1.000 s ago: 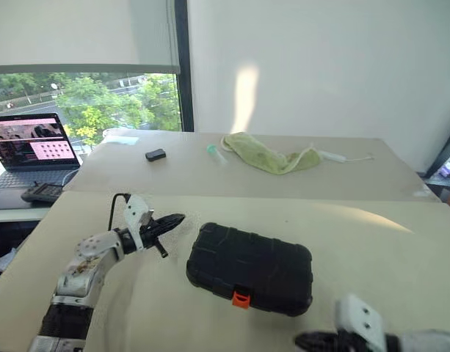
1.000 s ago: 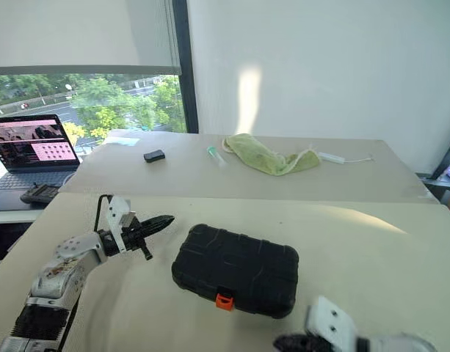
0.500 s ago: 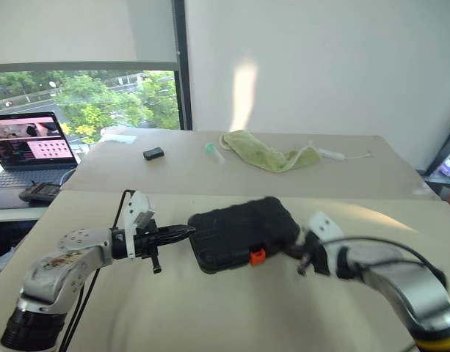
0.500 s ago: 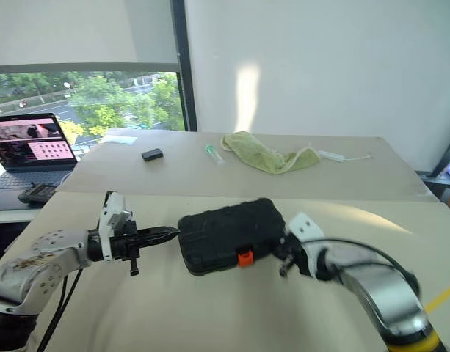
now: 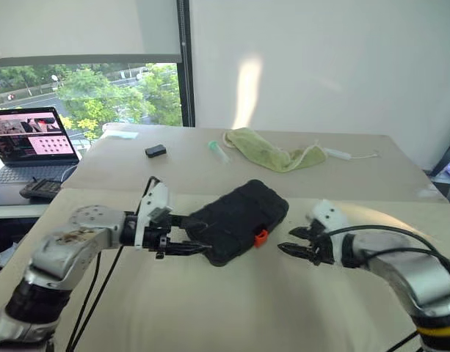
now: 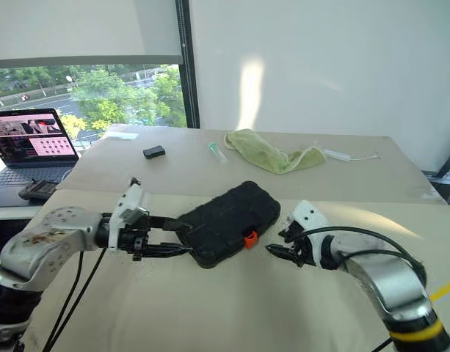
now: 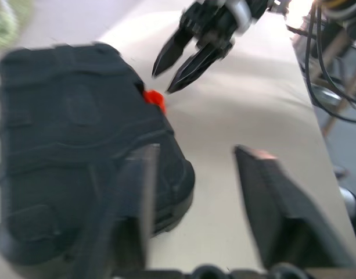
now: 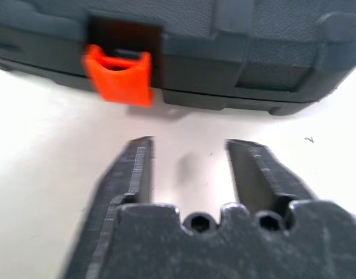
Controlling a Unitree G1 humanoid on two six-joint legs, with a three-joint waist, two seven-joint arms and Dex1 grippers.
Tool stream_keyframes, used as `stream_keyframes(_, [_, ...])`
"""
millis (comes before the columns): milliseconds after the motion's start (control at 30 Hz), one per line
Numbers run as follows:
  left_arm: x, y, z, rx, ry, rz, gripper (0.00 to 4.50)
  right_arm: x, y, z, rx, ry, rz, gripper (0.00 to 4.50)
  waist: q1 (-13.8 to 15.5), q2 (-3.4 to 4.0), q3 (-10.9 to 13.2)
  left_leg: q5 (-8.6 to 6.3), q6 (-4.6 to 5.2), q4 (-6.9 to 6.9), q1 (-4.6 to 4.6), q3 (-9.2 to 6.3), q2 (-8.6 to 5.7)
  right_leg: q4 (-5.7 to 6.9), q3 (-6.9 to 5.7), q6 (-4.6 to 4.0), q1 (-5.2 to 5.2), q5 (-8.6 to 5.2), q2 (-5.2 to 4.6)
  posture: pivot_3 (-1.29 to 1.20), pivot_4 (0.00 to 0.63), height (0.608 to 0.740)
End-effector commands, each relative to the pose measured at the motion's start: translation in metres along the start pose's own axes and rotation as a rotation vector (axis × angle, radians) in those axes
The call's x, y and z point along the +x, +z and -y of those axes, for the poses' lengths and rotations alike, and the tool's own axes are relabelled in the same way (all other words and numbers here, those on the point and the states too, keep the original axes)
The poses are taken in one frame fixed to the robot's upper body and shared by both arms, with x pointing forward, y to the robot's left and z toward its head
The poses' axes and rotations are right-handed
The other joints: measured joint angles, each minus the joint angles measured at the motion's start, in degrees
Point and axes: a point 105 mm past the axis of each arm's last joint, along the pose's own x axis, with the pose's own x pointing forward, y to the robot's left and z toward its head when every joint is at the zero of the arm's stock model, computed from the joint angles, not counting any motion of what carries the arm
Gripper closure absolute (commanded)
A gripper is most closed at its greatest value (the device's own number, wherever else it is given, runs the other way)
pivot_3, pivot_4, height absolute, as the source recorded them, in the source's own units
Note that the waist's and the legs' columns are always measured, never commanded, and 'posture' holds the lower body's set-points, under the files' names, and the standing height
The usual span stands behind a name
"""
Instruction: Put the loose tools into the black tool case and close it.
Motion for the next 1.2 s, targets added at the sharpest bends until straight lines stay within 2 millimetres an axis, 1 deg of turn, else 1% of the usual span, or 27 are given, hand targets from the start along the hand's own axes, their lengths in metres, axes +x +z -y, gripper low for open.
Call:
stream_keyframes(33, [0.013,-0.001,-0.009,0.062,0.005,-0.041,0.37,0.007,0.0,-0.003,0.015,-0.057,0.018,0.57,0.02,-0.01,0.01,-0.04,0.07,0.0,0.01,0.0,-0.01,-0.01,0.01,0.01,0.0,0.01,0.0,0.0,0.15,0.74])
stream_keyframes(67, [0.019,-0.003,-0.012,0.07,0.004,-0.047,0.37,0.013,-0.004,-0.004,0.023,-0.068,0.016,0.57,0.11,-0.01,0.01,-0.2,0.34,0.02,0.06,0.0,-0.02,-0.06,0.0,0.01,0.02,0.0,-0.01,0.0,0.15,0.74])
stream_keyframes(133, [0.027,-0.005,-0.016,0.068,-0.004,-0.046,0.37,0.021,-0.009,-0.006,0.032,-0.076,0.011,0.57,0.29,-0.01,0.01,-0.2,0.35,0.02,0.2,0.02,-0.06,-0.03,0.0,0.0,0.09,-0.01,-0.03,0.0,0.15,0.74])
stream_keyframes(233, [0.036,-0.022,-0.022,0.085,-0.019,-0.103,0.37,0.034,-0.017,0.002,0.043,-0.123,0.006,0.57,0.22,0.0,0.02,-0.16,0.29,0.02,0.23,0.0,-0.05,0.06,0.01,-0.02,0.07,-0.01,0.0,0.0,0.15,0.74])
stream_keyframes(333, [0.041,-0.035,-0.032,0.082,0.007,-0.137,0.37,0.039,-0.023,0.01,0.052,-0.169,0.004,0.57,0.19,0.01,0.02,-0.07,0.13,0.03,0.24,0.01,-0.04,0.08,0.03,-0.04,0.05,-0.01,0.05,0.0,0.15,0.74])
stream_keyframes(367, [0.041,-0.038,-0.035,0.079,0.015,-0.143,0.37,0.038,-0.02,0.013,0.056,-0.182,0.018,0.57,0.2,0.03,0.01,0.02,-0.02,0.02,0.23,0.01,-0.04,0.07,0.03,-0.04,0.04,-0.02,0.05,0.0,0.15,0.74])
stream_keyframes(400, [0.042,-0.039,-0.037,0.074,0.024,-0.146,0.34,0.037,-0.018,0.014,0.059,-0.188,0.028,0.81,0.2,0.03,0.01,0.02,-0.01,0.02,0.24,0.01,-0.05,0.08,0.04,-0.04,0.05,-0.02,0.04,0.0,0.15,0.74])
stream_keyframes(433, [0.042,-0.041,-0.04,0.073,0.032,-0.151,0.32,0.037,-0.017,0.014,0.054,-0.178,0.034,0.96,0.19,0.03,0.0,0.01,0.01,0.02,0.25,0.01,-0.04,0.07,0.03,-0.04,0.07,-0.02,0.06,0.0,0.15,0.74])
stream_keyframes(500, [0.043,-0.044,-0.042,0.077,0.037,-0.16,0.32,0.037,-0.016,0.011,0.045,-0.156,0.039,1.59,0.19,0.03,0.0,-0.06,0.13,0.01,0.27,0.0,-0.03,0.07,0.04,-0.04,0.08,-0.02,0.05,0.0,0.15,0.74])
stream_keyframes(567, [0.044,-0.046,-0.043,0.07,0.043,-0.161,0.32,0.041,-0.014,0.004,0.036,-0.112,0.044,2.25,0.2,0.04,0.0,-0.12,0.23,0.02,0.3,0.0,-0.01,0.07,0.04,-0.04,0.11,-0.02,0.05,0.0,0.15,0.74])
stream_keyframes(600, [0.044,-0.046,-0.043,0.075,0.044,-0.164,0.32,0.042,-0.013,0.003,0.037,-0.106,0.048,2.55,0.21,0.04,0.0,-0.13,0.25,0.02,0.31,-0.01,-0.02,0.08,0.04,-0.04,0.12,-0.02,0.04,0.0,0.15,0.74])
stream_keyframes(633, [0.044,-0.047,-0.043,0.077,0.043,-0.164,0.32,0.043,-0.012,0.002,0.042,-0.1,0.053,2.98,0.21,0.04,0.0,-0.14,0.26,0.03,0.32,-0.02,-0.01,0.08,0.02,-0.04,0.14,-0.02,0.04,0.0,0.15,0.74])
stream_keyframes(667, [0.044,-0.046,-0.042,0.076,0.041,-0.161,0.32,0.043,-0.01,0.001,0.044,-0.099,0.058,3.26,0.19,0.04,0.0,-0.15,0.27,0.03,0.34,-0.02,-0.01,0.09,0.02,-0.04,0.16,-0.02,0.03,0.0,0.15,0.74])
stream_keyframes(733, [0.044,-0.047,-0.041,0.076,0.039,-0.162,0.32,0.041,-0.005,0.001,0.066,-0.089,0.079,4.0,0.21,0.04,0.0,-0.15,0.29,0.04,0.36,-0.02,-0.01,0.11,0.03,-0.04,0.17,-0.01,0.02,0.0,0.15,0.74])
stream_keyframes(767, [0.044,-0.047,-0.04,0.077,0.038,-0.163,0.32,0.04,-0.004,0.0,0.068,-0.079,0.082,4.28,0.2,0.04,0.0,-0.15,0.29,0.03,0.37,-0.03,-0.01,0.12,0.02,-0.05,0.18,-0.01,0.02,0.0,0.15,0.74])
stream_keyframes(800, [0.044,-0.048,-0.04,0.077,0.037,-0.164,0.32,0.039,-0.003,-0.001,0.068,-0.071,0.083,4.44,0.18,0.04,0.0,-0.15,0.29,0.04,0.37,-0.03,0.0,0.12,0.02,-0.05,0.18,-0.01,0.02,0.0,0.15,0.74])
stream_keyframes(933, [0.046,-0.049,-0.039,0.075,0.033,-0.165,0.32,0.039,0.002,-0.003,0.089,-0.049,0.093,4.44,0.17,0.04,-0.01,-0.15,0.29,0.03,0.37,-0.03,0.0,0.13,0.03,-0.05,0.17,-0.01,0.01,0.0,0.15,0.74])
stream_keyframes(1067, [0.048,-0.052,-0.036,0.071,0.028,-0.17,0.32,0.053,0.002,0.003,0.127,-0.058,0.076,4.44,0.02,0.05,-0.01,-0.15,0.28,0.04,0.41,-0.03,0.01,0.15,0.04,-0.08,0.18,0.01,0.01,0.0,0.15,0.74])
stream_keyframes(1200, [0.049,-0.054,-0.035,0.075,0.022,-0.175,0.32,0.06,0.005,-0.001,0.134,-0.026,0.083,4.44,-0.16,0.05,-0.01,-0.12,0.24,0.02,0.54,-0.03,0.04,0.18,0.06,-0.16,0.25,0.06,0.06,0.0,0.15,0.74])
